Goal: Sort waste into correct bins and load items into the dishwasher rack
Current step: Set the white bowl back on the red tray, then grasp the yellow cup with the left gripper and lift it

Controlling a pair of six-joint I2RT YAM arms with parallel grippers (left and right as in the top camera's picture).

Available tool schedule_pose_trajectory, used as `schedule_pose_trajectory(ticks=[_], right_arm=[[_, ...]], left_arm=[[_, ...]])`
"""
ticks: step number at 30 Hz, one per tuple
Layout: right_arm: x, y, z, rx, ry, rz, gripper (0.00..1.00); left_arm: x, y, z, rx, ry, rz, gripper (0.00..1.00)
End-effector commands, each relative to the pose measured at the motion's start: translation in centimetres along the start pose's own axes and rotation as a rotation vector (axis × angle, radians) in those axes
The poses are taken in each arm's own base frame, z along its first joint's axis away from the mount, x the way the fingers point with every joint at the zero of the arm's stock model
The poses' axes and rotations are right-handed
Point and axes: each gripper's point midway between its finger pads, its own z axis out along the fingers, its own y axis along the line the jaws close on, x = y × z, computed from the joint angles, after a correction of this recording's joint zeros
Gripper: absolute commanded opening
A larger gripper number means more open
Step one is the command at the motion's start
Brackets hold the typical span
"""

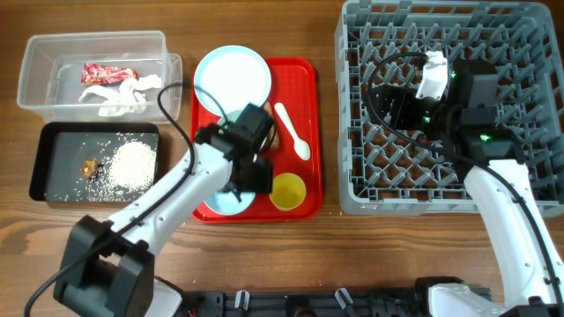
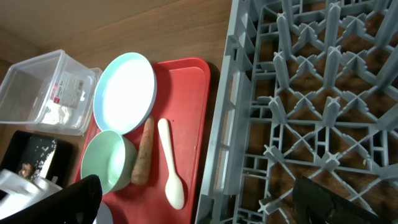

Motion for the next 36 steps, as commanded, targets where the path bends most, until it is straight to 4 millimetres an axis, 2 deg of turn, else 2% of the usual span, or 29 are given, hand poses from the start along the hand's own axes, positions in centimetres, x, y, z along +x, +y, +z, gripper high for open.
schedule_pose_trajectory(ticks=[1,4,6,10,13,17,21,23,24,27,29,31,32,34,35,36], right_arm=[[-0.3,0.1,0.1,0.003,-0.004,0.003,1.00],[-0.3,0.1,0.1,0.002,-0.003,0.003,1.00],[-0.3,0.1,0.1,0.002,-0.003,0.003,1.00],[-0.3,0.1,0.1,0.002,-0.003,0.003,1.00],[-0.3,0.1,0.1,0.003,-0.003,0.003,1.00],[-0.3,0.1,0.1,0.003,-0.003,0.002,1.00],[-0.2,0.0,0.2,0.004,0.001,0.005,1.00],[-0.2,0.0,0.3,0.004,0.004,0.006,1.00],[-0.2,0.0,0.3,0.004,0.004,0.006,1.00],[-0.2,0.0,0.3,0.004,0.004,0.007,1.00],[-0.2,0.7,0.3,-0.035,0.007,0.054,1.00],[-0.4,2.5,0.1,-0.136,0.009,0.039,1.00],[-0.8,4.1,-0.2,-0.231,0.000,0.017,1.00],[-1.9,7.0,-1.2,-0.397,-0.034,-0.044,1.00],[-2.8,9.3,-2.3,-0.524,-0.071,-0.110,1.00],[-3.4,10.4,-3.0,-0.589,-0.092,-0.136,1.00]], left_arm=[[-4.1,-2.7,-3.0,0.087,-0.145,0.017,0.75],[-4.9,-3.1,-3.1,0.106,-0.178,0.019,0.75],[-4.4,-3.4,-2.9,0.111,-0.159,0.059,0.68],[-3.9,-3.6,-2.4,0.115,-0.140,0.117,0.65],[-2.7,-5.1,-2.3,0.204,-0.089,0.237,0.61],[-1.1,-5.1,-0.8,0.180,-0.003,0.292,0.57],[0.0,-5.3,1.1,0.154,0.066,0.317,0.38],[0.0,-5.2,1.6,0.147,0.076,0.314,0.15],[-0.1,-5.3,1.7,0.147,0.075,0.314,0.07],[-0.5,-5.5,1.6,0.156,0.058,0.291,0.04],[-2.2,-6.0,-0.4,0.245,0.025,0.221,0.04],[-3.8,-6.7,-2.8,0.365,-0.010,0.186,0.04],[-6.1,-7.0,-5.8,0.501,-0.065,0.146,0.04],[-8.7,-7.4,-10.2,0.719,-0.130,0.119,0.04],[-10.4,-7.3,-14.1,0.935,-0.181,0.127,0.04],[-11.4,-6.8,-16.6,1.071,-0.208,0.123,0.04]])
